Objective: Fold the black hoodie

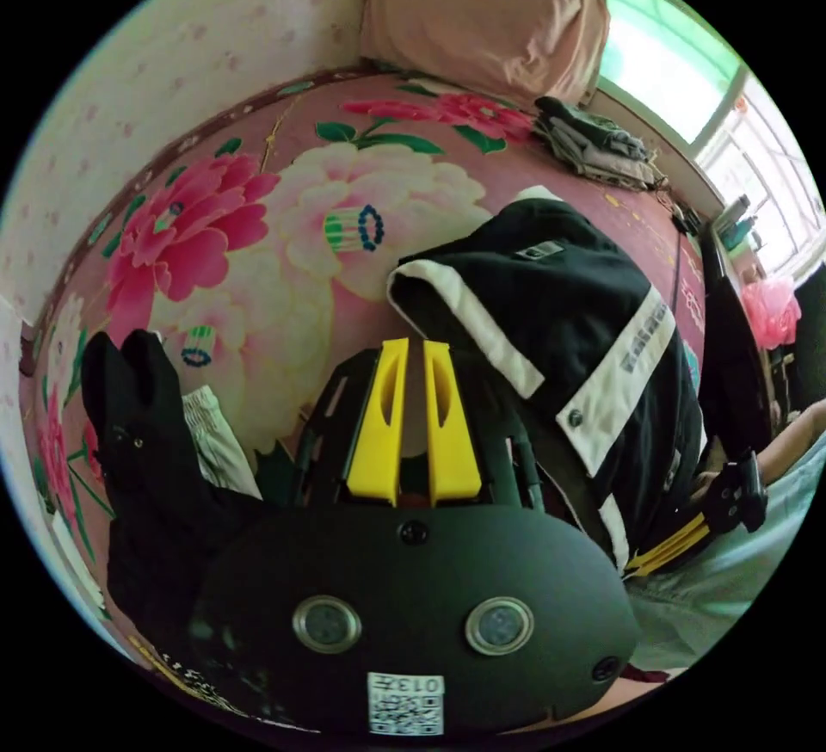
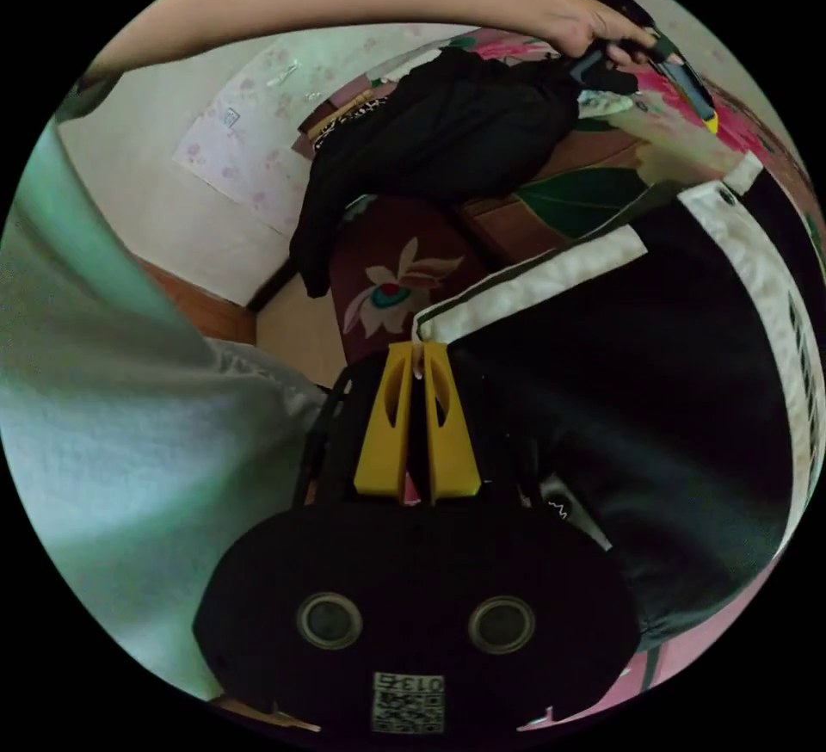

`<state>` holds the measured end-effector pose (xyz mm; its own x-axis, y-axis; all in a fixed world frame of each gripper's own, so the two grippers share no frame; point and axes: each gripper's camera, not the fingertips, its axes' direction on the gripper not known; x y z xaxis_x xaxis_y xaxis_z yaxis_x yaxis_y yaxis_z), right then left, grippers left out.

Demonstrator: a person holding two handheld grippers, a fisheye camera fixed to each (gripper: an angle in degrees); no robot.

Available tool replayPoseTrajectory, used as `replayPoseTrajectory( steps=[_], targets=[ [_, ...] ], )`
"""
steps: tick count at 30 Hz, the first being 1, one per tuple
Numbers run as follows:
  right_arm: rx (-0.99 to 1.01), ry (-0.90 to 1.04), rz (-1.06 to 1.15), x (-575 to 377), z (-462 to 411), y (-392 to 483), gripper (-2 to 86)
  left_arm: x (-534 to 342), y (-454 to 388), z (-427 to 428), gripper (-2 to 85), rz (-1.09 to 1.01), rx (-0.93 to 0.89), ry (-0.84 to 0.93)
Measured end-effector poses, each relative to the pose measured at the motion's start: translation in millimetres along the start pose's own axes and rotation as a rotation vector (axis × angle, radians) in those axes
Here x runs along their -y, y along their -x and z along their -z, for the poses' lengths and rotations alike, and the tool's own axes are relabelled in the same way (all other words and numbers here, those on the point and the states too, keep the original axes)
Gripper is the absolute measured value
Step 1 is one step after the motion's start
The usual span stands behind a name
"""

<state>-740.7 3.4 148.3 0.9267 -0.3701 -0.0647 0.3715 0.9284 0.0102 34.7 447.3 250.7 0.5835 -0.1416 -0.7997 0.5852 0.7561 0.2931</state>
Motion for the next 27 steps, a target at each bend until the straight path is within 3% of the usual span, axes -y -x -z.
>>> replayPoseTrajectory(
  steps=[5,8,12,15,17,19,22,27],
  targets=[
    [-0.002,0.074,-0.053,33.8,-47.9,-39.6,2.1,-34.1,-83.4,12.7,0.7,-0.187,0.088,-0.166],
    [0.072,0.06,-0.008,44.2,-39.4,-55.5,2.5,-51.0,-113.8,-52.4,-0.1,-0.269,0.039,0.057],
    [0.173,-0.071,0.003,34.2,32.8,-84.4,2.1,-77.1,-97.8,-74.0,-0.3,-0.168,0.0,0.027],
    [-0.144,-0.253,-0.096,6.6,112.1,-128.4,1.1,-83.2,-91.2,-52.8,-0.4,-0.086,0.102,0.011],
    [-0.459,-0.326,-0.224,-8.2,148.7,-181.4,0.5,-87.9,-109.0,-31.9,-0.4,-0.15,0.172,-0.136],
    [-0.554,-0.351,-0.29,-8.4,160.2,-228.2,0.4,-86.1,-123.9,-41.0,-0.4,-0.21,0.199,-0.097],
    [-0.608,-0.298,-0.297,12.4,150.7,-295.6,0.3,-96.7,-125.7,-88.6,-0.3,-0.217,0.175,0.067],
    [-0.51,0.03,-0.287,33.4,74.7,-403.4,0.2,-123.8,-94.9,-128.4,-0.4,-0.12,0.102,0.053]
  ],
)
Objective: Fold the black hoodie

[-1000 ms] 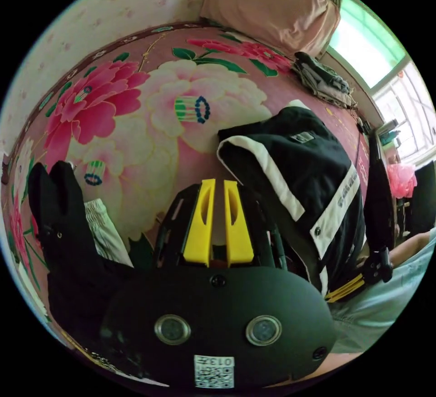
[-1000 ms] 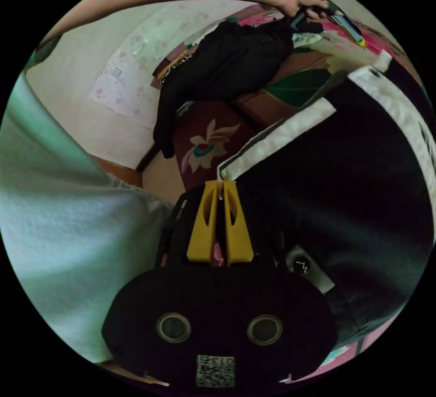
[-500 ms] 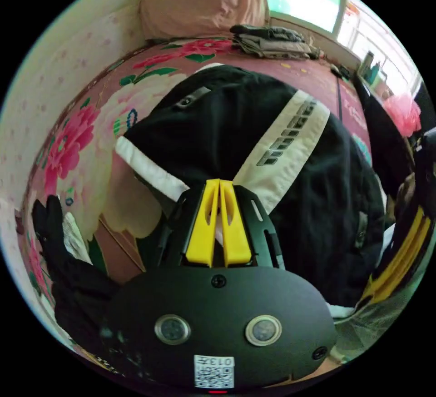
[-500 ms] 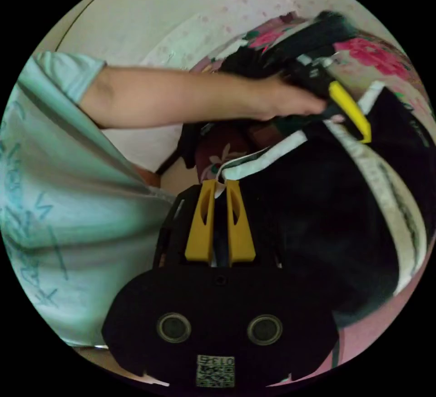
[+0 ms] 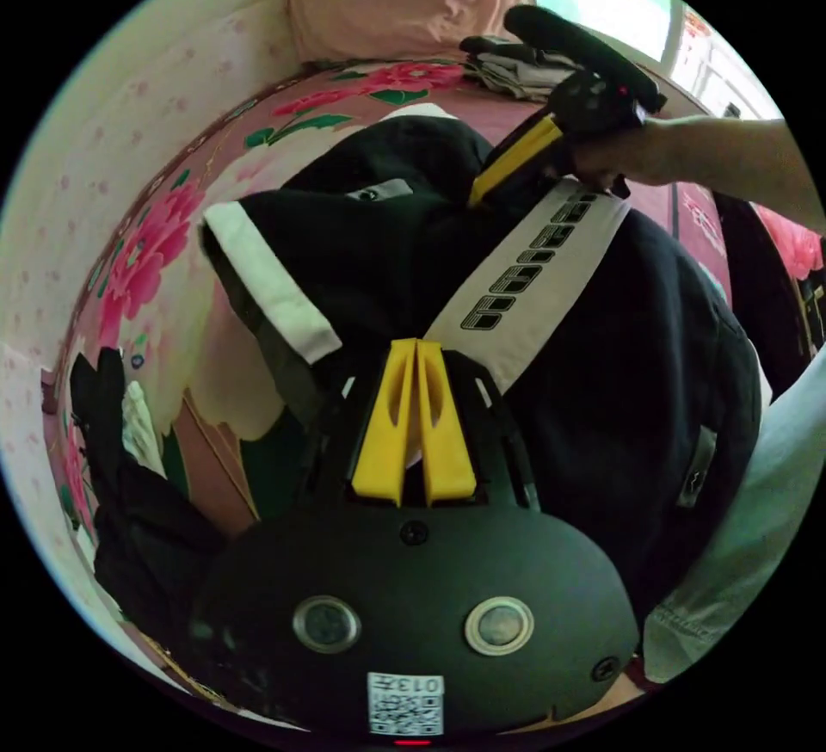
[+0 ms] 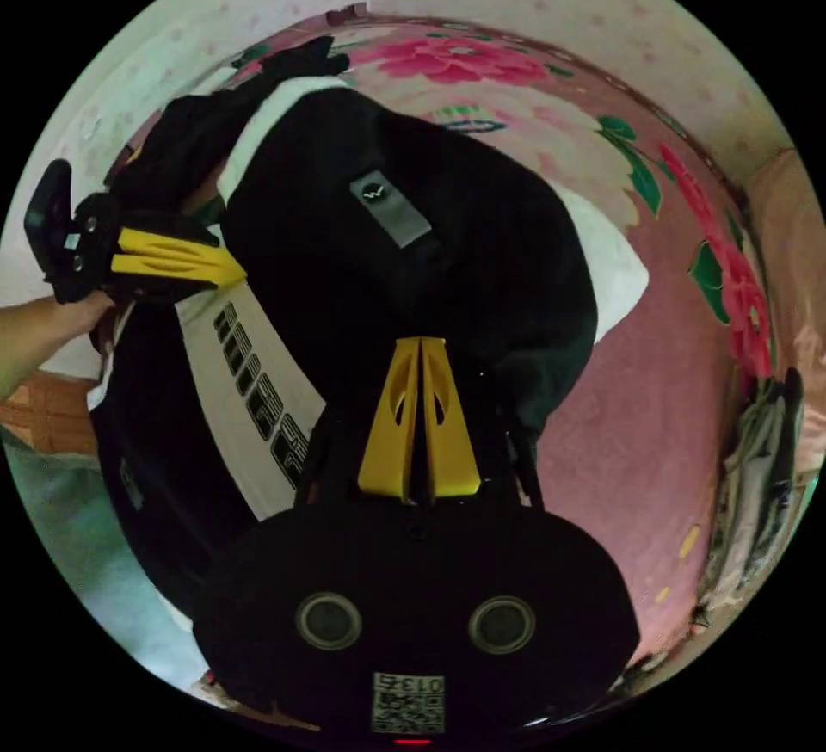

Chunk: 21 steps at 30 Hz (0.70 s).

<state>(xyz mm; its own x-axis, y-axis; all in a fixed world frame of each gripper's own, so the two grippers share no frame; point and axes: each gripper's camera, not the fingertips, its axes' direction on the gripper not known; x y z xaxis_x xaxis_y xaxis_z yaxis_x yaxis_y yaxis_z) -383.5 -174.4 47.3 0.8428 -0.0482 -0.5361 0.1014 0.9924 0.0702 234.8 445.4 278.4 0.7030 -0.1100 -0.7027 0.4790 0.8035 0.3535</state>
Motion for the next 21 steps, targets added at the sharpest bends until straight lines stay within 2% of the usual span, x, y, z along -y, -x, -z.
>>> replayPoseTrajectory(
  steps=[1,6,8,9,10,11,13,16,20,21],
  targets=[
    [0.061,-0.064,-0.029,-0.5,-2.8,-17.9,0.3,-1.4,4.1,-4.2,-0.3,0.005,-0.004,0.01],
    [0.29,-0.01,-0.169,-1.5,3.9,-83.7,0.8,-11.7,35.0,0.4,0.6,0.187,-0.14,0.042],
    [0.232,-0.214,-0.181,-24.1,44.1,-104.8,2.0,-20.9,42.8,30.2,2.0,0.21,0.0,-0.114],
    [0.188,-0.258,-0.196,-29.8,52.0,-110.5,3.5,-22.8,45.1,36.3,3.7,0.219,0.052,-0.163],
    [0.119,-0.333,-0.234,-38.5,62.7,-124.1,6.3,-23.1,53.0,41.9,7.1,0.242,0.145,-0.217],
    [0.098,-0.396,-0.284,-43.7,65.7,-140.7,10.4,-19.1,67.1,37.5,14.1,0.283,0.183,-0.214],
    [0.12,-0.384,-0.346,-40.5,55.0,-167.5,14.3,-13.0,94.2,17.8,22.3,0.371,0.175,-0.168],
    [0.181,-0.336,-0.378,-27.0,29.0,-200.9,16.6,-10.8,138.3,-26.7,26.4,0.467,0.017,-0.052],
    [0.276,-0.248,-0.412,-12.1,-2.7,-242.8,17.0,-22.8,179.7,-82.8,24.8,0.525,-0.255,0.099],
    [0.293,-0.229,-0.418,-10.8,-6.7,-248.4,17.0,-25.7,184.0,-84.4,24.3,0.538,-0.262,0.092]
  ],
)
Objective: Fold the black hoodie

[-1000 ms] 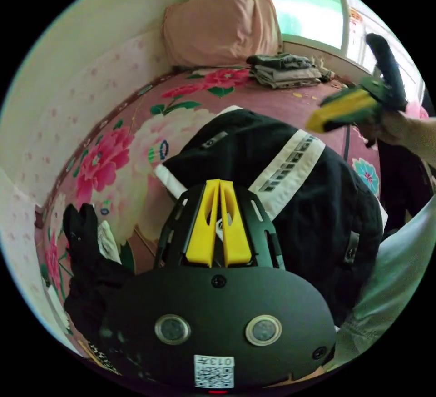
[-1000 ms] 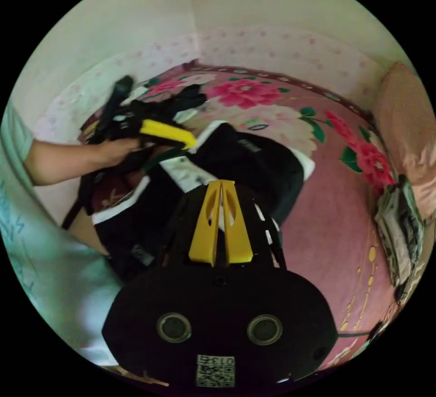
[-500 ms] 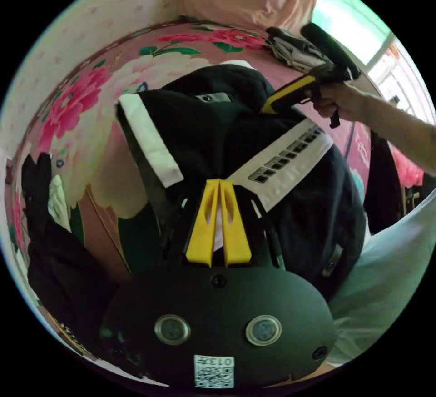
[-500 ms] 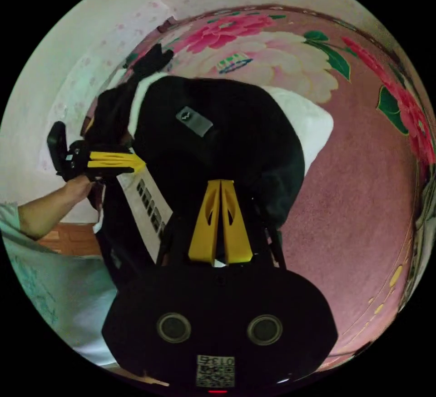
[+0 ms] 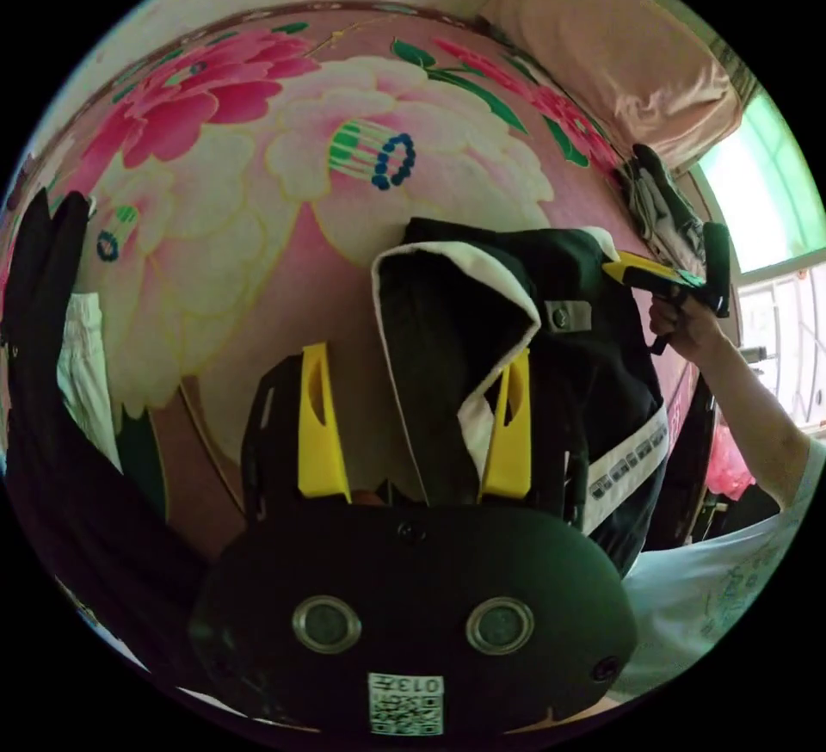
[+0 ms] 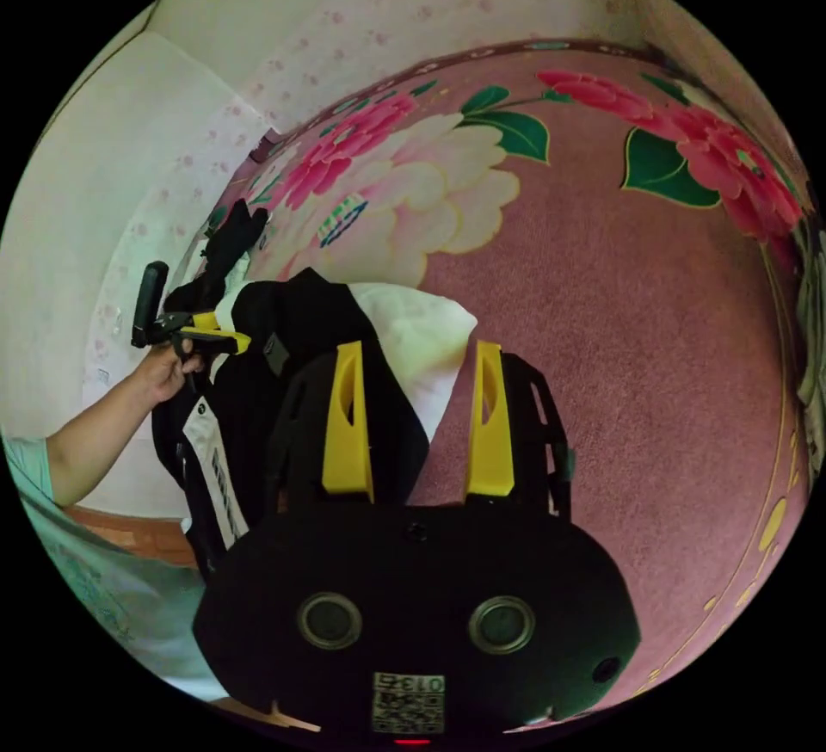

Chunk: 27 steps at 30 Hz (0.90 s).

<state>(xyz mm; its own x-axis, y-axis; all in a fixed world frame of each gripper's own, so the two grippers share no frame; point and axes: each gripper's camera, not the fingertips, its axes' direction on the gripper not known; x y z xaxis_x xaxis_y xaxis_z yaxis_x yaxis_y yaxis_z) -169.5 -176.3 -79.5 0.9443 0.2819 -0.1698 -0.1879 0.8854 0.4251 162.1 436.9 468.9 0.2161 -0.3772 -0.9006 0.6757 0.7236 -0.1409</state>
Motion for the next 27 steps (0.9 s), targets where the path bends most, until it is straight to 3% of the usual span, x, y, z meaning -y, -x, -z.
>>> replayPoseTrajectory(
  steps=[4,7,12,13,14,15,17,23,27],
  targets=[
    [0.072,0.054,-0.05,9.8,2.5,-22.5,13.9,-1.7,18.7,-2.8,21.5,-0.003,-0.045,0.055],
    [0.132,0.095,-0.025,14.0,10.5,-15.8,10.2,-11.0,18.9,-2.7,18.0,-0.036,-0.196,0.028],
    [0.148,0.113,-0.075,11.2,18.0,-6.9,8.0,-25.0,20.5,-20.1,14.4,-0.021,-0.073,0.074],
    [0.168,0.116,-0.097,10.7,21.1,-4.8,7.1,-29.3,20.3,-20.5,10.0,-0.051,-0.07,0.082],
    [0.178,0.128,-0.109,11.0,25.2,1.1,5.9,-33.1,21.8,-23.7,3.1,-0.098,-0.276,0.063],
    [0.17,0.137,-0.118,11.3,28.1,4.9,5.5,-35.2,26.1,-25.4,2.7,-0.044,-0.314,0.069],
    [0.154,0.125,-0.109,8.6,53.1,29.3,4.3,-52.1,19.0,-13.3,1.5,-0.134,-0.323,-0.011],
    [0.314,-0.148,0.228,-50.2,196.0,139.6,3.4,-143.5,-21.2,59.9,0.4,-0.402,-0.358,-0.33],
    [0.254,-0.262,0.498,-117.2,291.1,251.2,3.1,-215.5,-72.5,108.5,0.2,-0.594,-0.3,-0.455]
  ],
)
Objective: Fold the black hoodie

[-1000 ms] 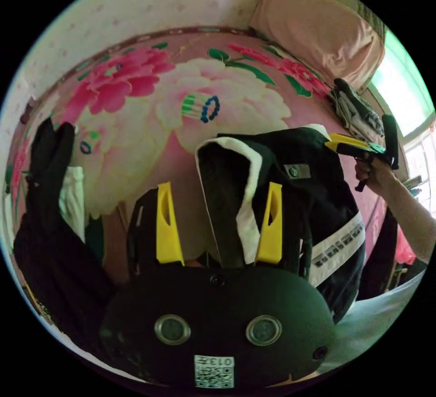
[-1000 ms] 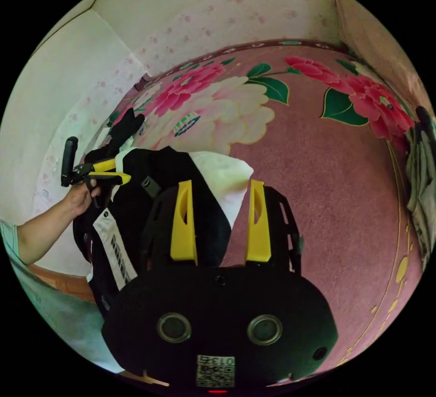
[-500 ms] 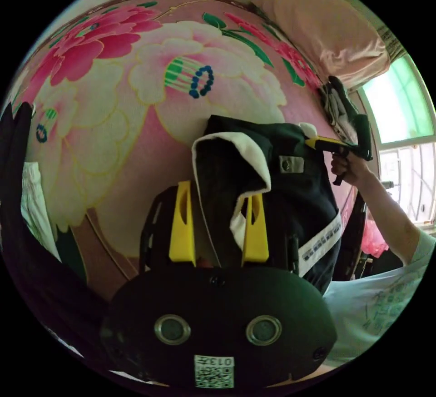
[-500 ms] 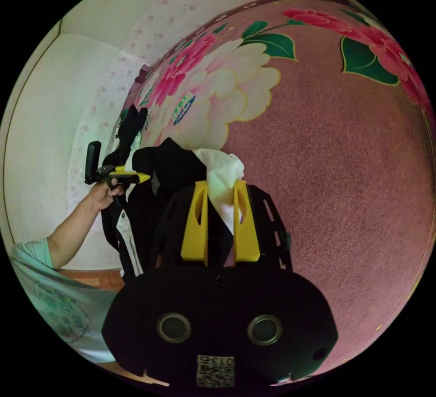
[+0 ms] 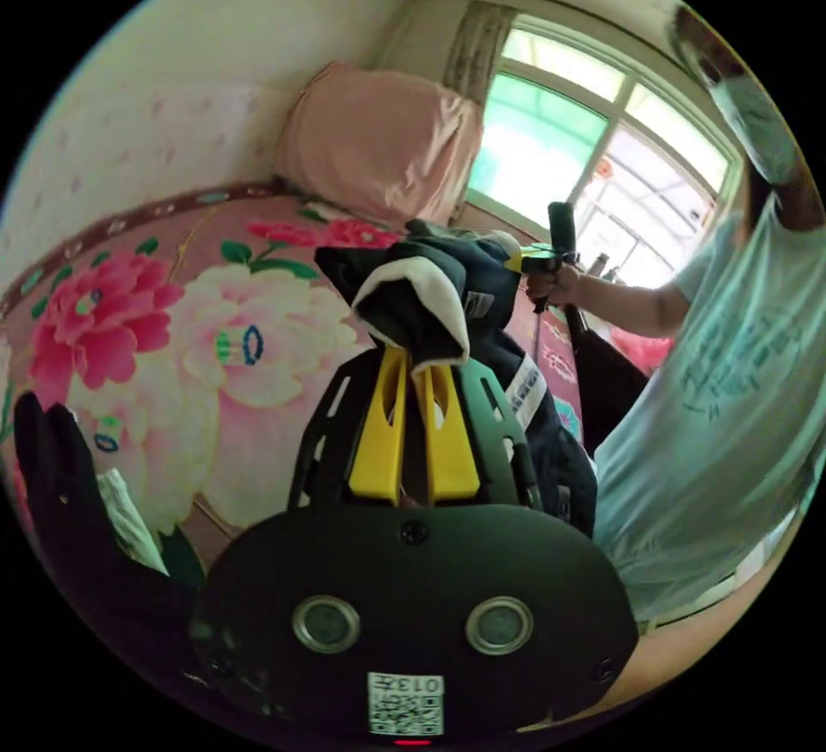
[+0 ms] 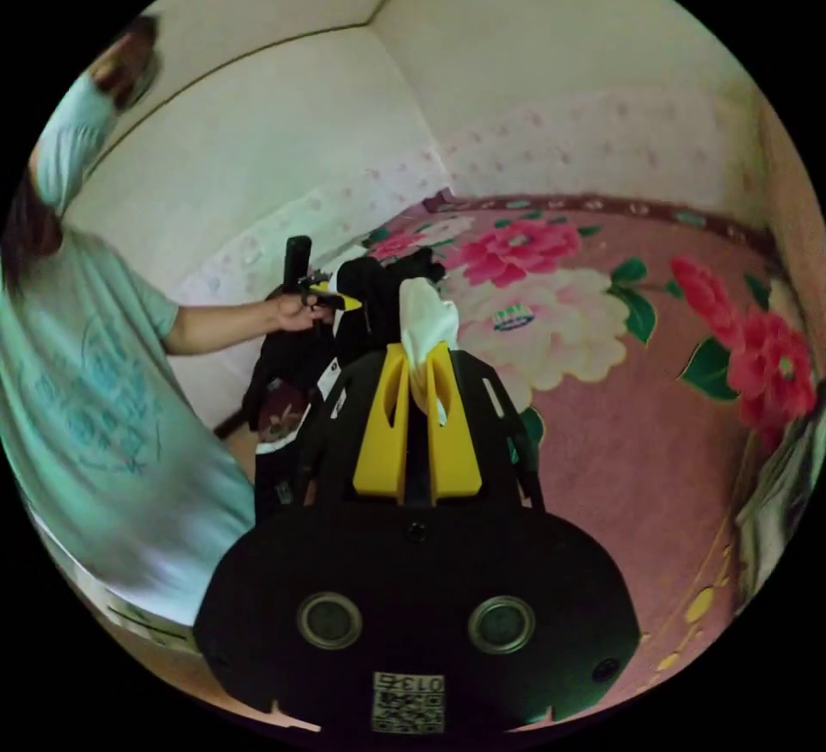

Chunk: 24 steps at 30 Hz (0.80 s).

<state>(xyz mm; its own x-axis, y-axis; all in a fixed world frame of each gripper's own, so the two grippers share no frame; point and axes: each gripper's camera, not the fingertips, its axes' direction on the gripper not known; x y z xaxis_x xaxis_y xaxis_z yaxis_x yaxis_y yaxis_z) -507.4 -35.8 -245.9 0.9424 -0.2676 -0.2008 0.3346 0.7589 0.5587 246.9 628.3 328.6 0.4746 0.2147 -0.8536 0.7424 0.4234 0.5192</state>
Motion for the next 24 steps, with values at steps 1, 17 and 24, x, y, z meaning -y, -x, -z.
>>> replayPoseTrajectory(
  steps=[1,17,24],
  targets=[
    [-0.056,0.009,0.109,5.3,17.9,55.4,3.0,-4.6,-32.1,14.2,0.2,-0.061,0.011,-0.01],
    [-0.514,0.471,0.84,-120.4,-32.4,540.8,3.5,-158.8,-396.8,-55.3,0.8,-0.884,0.452,0.572],
    [-0.494,0.628,1.005,-179.0,-95.3,583.3,4.2,-221.1,-439.9,-139.0,1.8,-1.231,0.414,0.743]
  ],
)
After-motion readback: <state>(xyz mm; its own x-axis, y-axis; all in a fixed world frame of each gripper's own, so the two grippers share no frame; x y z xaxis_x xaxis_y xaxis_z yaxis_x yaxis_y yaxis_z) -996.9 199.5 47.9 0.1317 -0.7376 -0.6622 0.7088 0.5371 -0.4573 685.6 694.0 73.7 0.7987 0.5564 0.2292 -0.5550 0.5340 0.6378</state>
